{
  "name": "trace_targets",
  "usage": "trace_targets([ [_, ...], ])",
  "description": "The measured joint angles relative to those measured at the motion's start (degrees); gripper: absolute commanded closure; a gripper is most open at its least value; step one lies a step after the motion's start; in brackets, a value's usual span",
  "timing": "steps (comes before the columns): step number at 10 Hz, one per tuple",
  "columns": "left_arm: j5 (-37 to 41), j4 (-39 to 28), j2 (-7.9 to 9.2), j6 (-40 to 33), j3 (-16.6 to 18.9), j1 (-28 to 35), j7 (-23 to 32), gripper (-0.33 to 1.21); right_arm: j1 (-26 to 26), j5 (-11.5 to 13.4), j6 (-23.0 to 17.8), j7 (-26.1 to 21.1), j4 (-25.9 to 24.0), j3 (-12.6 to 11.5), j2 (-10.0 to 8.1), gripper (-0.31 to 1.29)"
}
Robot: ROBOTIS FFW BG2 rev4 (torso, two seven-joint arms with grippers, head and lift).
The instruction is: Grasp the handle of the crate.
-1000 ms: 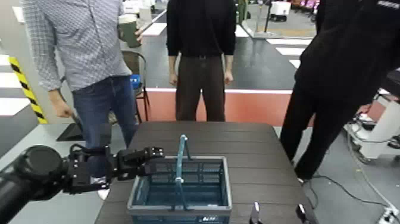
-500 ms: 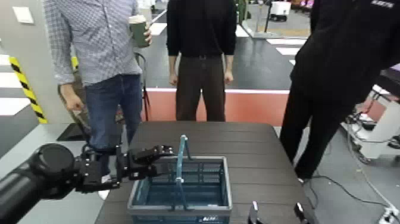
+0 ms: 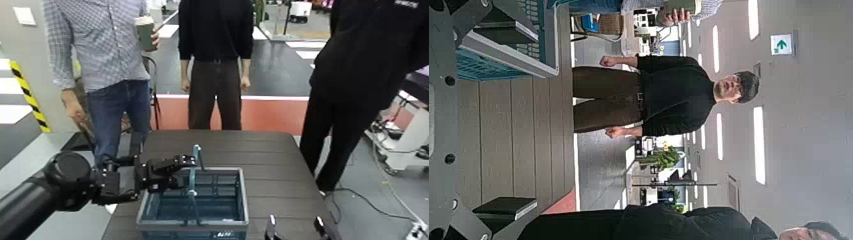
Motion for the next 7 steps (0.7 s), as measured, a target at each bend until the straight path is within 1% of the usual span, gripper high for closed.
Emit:
trace_targets([
  [2,0.3,0.1,-0.47,-0.2,-0.6,-0.4,-0.3,0.16,-0.1,0.0,0.0,0.0,0.1,0.1,0.0,0.15],
  [3,0.3,0.3,-0.63,-0.5,-0.8,-0.5,-0.4,0.21,-0.1,0.0,-0.1,0.0,0.1,0.1,0.0,0.15],
  [4,0.4,0.4,-0.74,-0.6,-0.9,-0.7,-0.5,0.41,-0.1,0.0,-0.1,0.0,0.1,0.2,0.0,0.15],
  [5,0.4,0.6,-0.8,-0.7,-1.2,-0.8,-0.7,0.8,-0.1,0.0,-0.1,0.0,0.2,0.2,0.0,0.15],
  [6,0.6,0.8,-0.85,-0.9,-1.5,-0.9,-0.9,0.99,-0.1,0.0,-0.2,0.0,0.2,0.2,0.0,0.15],
  [7,0.6,1.0,-0.87,-0.9,-1.7,-1.0,-0.9,1.1,-0.2,0.0,-0.2,0.1,0.2,0.2,0.0,0.15],
])
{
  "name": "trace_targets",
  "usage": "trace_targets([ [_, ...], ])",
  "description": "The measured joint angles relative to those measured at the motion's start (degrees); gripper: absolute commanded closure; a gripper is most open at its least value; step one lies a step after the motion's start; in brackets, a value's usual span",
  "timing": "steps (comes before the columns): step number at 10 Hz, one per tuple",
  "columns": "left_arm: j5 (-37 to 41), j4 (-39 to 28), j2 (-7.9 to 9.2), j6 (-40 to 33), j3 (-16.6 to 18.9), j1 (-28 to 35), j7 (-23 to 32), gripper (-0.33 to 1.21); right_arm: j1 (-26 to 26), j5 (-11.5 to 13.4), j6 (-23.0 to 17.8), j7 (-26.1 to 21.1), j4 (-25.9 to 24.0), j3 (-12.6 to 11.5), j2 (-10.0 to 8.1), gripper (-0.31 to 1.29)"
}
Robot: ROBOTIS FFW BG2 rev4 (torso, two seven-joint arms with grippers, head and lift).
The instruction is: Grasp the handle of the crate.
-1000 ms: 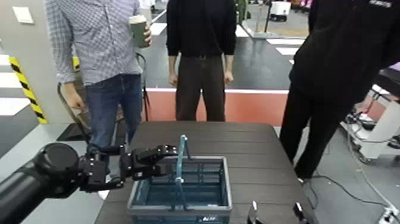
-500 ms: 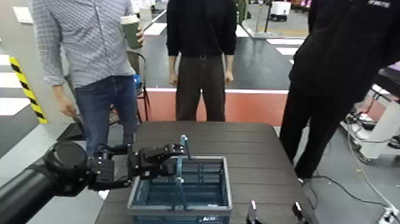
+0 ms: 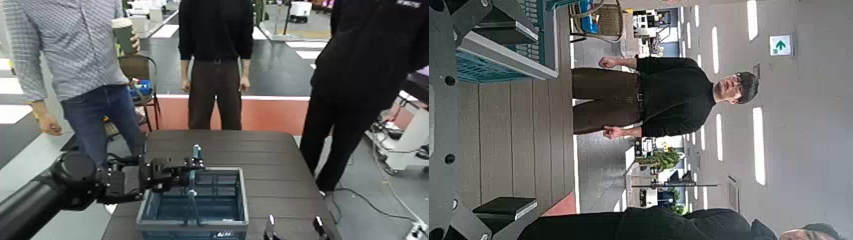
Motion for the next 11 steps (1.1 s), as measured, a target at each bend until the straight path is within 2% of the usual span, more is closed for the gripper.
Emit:
trace_targets([
  [1,0.1,0.1,0.0,0.0,-0.3,-0.1,-0.2,1.19,0.0,0.0,0.0,0.0,0.0,0.0,0.0,0.15],
  [11,1.0,-1.6,0.01,-0.5,-0.4,1.1,0.2,1.19,0.4,-0.1,-0.6,-0.2,0.0,-0.3,0.11,0.15],
])
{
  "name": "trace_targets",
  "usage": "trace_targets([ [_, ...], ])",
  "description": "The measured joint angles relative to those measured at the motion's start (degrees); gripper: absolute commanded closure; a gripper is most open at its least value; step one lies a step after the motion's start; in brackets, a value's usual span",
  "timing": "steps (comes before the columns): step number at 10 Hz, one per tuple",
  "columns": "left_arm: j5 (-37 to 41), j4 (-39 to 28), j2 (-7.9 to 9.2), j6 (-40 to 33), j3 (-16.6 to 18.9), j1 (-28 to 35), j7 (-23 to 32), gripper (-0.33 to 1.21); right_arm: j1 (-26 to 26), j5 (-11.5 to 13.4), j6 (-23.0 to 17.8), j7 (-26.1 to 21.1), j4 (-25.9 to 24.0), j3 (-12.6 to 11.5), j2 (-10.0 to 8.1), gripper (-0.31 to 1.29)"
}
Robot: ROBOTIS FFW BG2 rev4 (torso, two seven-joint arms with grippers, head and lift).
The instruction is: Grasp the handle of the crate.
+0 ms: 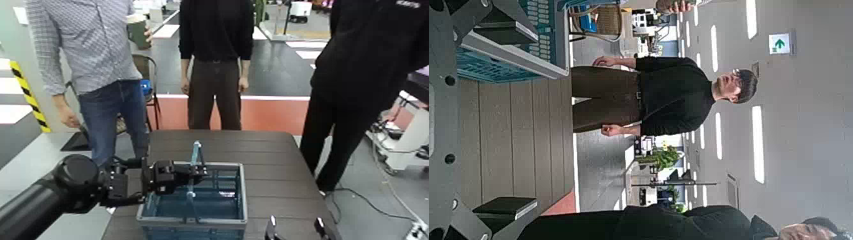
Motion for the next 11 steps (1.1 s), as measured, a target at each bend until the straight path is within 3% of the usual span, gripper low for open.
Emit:
trace_targets([
  [4,1.5,-7.9,0.41,3.7,4.0,3.5,7.5,1.19,0.6,0.2,-0.6,-0.8,-0.1,-0.5,0.28,0.15],
  [7,9.0,-16.6,1.14,4.5,8.2,9.8,17.2,1.19,0.7,0.4,-1.0,-1.1,0.2,-0.5,0.4,0.15],
  [9,14.3,-24.5,0.12,2.6,14.1,17.4,26.5,1.19,0.7,0.4,-1.2,-1.1,0.4,-0.5,0.41,0.15],
  [11,15.8,-30.7,-2.36,0.7,20.1,24.7,32.2,1.19,0.7,0.4,-1.4,-1.2,0.6,-0.6,0.43,0.15],
])
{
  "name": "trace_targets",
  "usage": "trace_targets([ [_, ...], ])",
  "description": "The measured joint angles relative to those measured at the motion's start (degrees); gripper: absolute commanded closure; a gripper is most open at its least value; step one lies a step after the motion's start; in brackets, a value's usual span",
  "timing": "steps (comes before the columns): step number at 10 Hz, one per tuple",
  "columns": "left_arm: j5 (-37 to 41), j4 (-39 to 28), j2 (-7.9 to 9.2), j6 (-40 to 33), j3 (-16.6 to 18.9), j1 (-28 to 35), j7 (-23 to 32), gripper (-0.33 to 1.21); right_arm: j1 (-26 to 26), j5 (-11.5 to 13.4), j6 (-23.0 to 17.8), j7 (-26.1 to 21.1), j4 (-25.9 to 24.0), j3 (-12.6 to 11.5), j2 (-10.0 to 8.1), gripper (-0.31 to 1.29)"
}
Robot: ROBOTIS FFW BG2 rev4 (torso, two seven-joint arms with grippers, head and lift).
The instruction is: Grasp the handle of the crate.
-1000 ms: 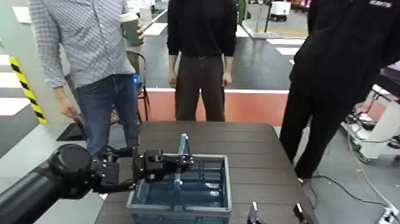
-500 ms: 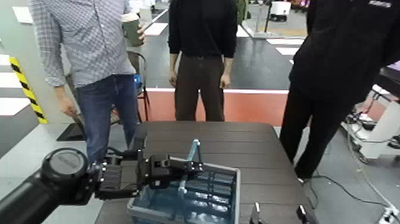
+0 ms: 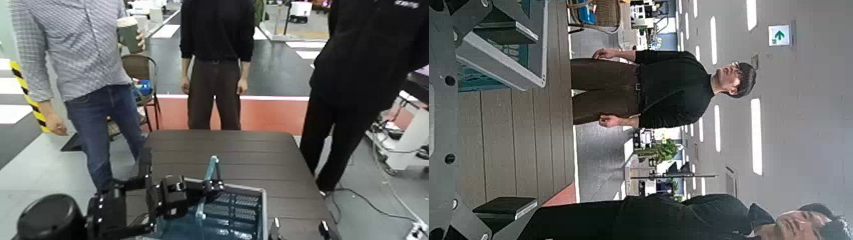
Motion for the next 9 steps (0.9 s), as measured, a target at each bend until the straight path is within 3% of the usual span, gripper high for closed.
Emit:
trace_targets([
  [2,0.1,-3.4,-2.74,-0.7,3.3,4.7,2.5,1.19,0.0,0.1,-0.3,-0.3,0.1,-0.1,-0.12,0.15],
  [4,1.0,-5.4,-4.27,-0.6,4.5,7.5,3.6,1.19,0.0,0.2,-0.6,-0.6,0.2,-0.1,-0.18,0.15],
  [7,4.9,-6.7,-5.37,0.3,4.5,9.9,4.0,1.19,0.2,0.4,-0.8,-1.0,0.3,-0.1,0.07,0.15],
  [9,7.2,-6.3,-4.79,1.8,3.9,9.6,4.0,1.19,0.2,0.6,-0.5,-1.0,0.3,-0.1,0.1,0.15],
])
